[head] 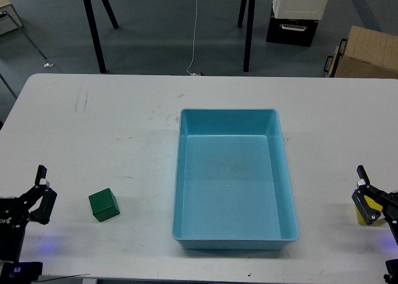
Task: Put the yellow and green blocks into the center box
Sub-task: 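Move the right gripper down onto the yellow cube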
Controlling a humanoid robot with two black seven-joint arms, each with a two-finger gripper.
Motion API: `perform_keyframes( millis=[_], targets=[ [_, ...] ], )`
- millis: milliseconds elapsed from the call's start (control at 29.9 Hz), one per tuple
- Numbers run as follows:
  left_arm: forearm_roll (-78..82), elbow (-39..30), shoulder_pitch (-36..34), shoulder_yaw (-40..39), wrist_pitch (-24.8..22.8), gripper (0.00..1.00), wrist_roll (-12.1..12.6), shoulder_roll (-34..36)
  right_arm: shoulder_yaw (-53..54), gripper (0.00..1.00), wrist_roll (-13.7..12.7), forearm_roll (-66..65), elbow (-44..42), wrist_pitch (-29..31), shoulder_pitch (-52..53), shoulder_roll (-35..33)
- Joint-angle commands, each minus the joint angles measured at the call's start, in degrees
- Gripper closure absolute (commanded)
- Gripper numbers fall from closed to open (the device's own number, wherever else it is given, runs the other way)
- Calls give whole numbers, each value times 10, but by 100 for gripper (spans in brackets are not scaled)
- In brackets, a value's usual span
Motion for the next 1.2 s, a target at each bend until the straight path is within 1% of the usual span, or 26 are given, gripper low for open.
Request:
perform_keyframes(
  millis=[0,267,334,367,468,535,601,668,735,835,935,1002,1069,1169],
  targets=[
    [0,0,-1,2,0,0,1,0,1,0,0,0,-1,0,-6,5],
    [0,0,-10,4,0,0,2,0,32,0,7,-1,-13,0,2,20],
    [0,0,-16,4,0,0,2,0,51,0,6,-2,-13,0,11,11],
    [0,0,-17,4,0,0,2,0,59,0,6,-2,-12,-17,19,1],
    [0,0,-18,5,0,0,2,0,60,0,6,-4,-13,-67,58,-76],
    [0,0,-23,9,0,0,2,0,46,0,4,-6,-17,-99,87,-153],
    [0,0,-26,10,0,0,2,0,12,0,-1,-17,-32,-115,121,-226],
    [0,0,-28,10,0,0,2,0,-31,0,-11,-44,-45,-128,178,-300],
    [1,0,-36,11,0,0,2,0,-90,0,-35,-87,-57,-138,244,-370],
    [1,0,-40,23,0,0,2,0,-196,0,-71,-185,-57,-151,349,-448],
    [2,1,-43,36,0,0,2,0,-335,0,-108,-306,-52,-152,493,-509],
    [2,1,-45,44,0,0,2,0,-441,0,-136,-364,-52,-145,599,-526],
    [5,1,-47,48,0,0,2,0,-550,0,-158,-404,-52,-141,701,-530],
    [15,2,-48,48,0,0,2,0,-676,0,-171,-465,-53,-119,812,-523]
  ],
)
